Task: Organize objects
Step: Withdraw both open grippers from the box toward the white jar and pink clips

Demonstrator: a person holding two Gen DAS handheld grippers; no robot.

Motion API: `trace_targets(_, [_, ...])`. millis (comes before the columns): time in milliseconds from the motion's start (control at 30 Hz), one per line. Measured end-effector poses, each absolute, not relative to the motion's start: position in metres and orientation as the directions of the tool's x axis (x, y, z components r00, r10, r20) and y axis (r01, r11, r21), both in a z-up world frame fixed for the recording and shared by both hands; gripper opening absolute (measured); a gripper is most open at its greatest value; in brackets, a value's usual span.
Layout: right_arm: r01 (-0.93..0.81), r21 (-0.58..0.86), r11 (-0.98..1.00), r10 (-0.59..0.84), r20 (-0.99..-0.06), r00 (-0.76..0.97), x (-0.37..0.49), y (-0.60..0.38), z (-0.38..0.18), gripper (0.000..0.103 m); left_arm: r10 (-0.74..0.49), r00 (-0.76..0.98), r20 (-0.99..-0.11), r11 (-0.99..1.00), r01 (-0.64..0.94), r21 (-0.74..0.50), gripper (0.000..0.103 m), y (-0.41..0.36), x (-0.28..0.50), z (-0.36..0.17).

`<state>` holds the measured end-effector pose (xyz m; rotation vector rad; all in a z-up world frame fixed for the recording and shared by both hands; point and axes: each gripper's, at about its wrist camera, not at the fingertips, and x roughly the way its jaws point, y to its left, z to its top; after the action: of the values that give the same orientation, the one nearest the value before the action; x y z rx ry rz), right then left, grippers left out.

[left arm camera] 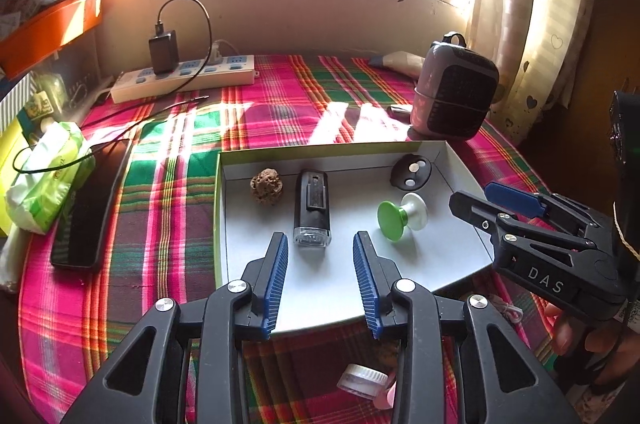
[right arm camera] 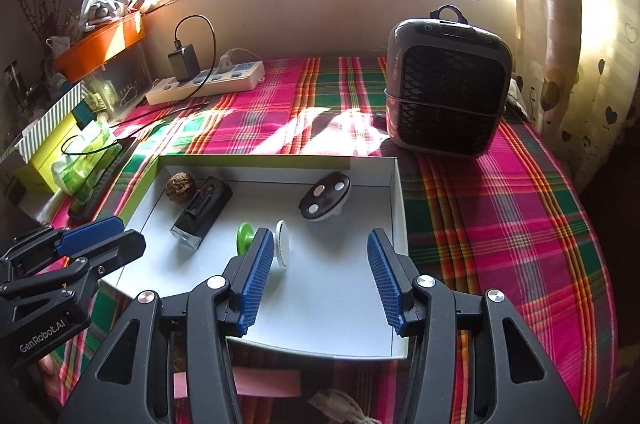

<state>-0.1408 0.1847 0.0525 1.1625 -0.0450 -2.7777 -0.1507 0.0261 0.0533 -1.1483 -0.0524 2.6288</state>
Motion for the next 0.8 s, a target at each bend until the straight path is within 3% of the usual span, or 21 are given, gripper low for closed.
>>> trace_targets(800, [0.065,0.107,-0.992,-0.121,-0.691,-0.712,-0.036,0.175,0.043,0.051,0.428,-0.539,-0.725,-0.891,-0.385,-0.240,0.037,0.021,-0.092,0.024])
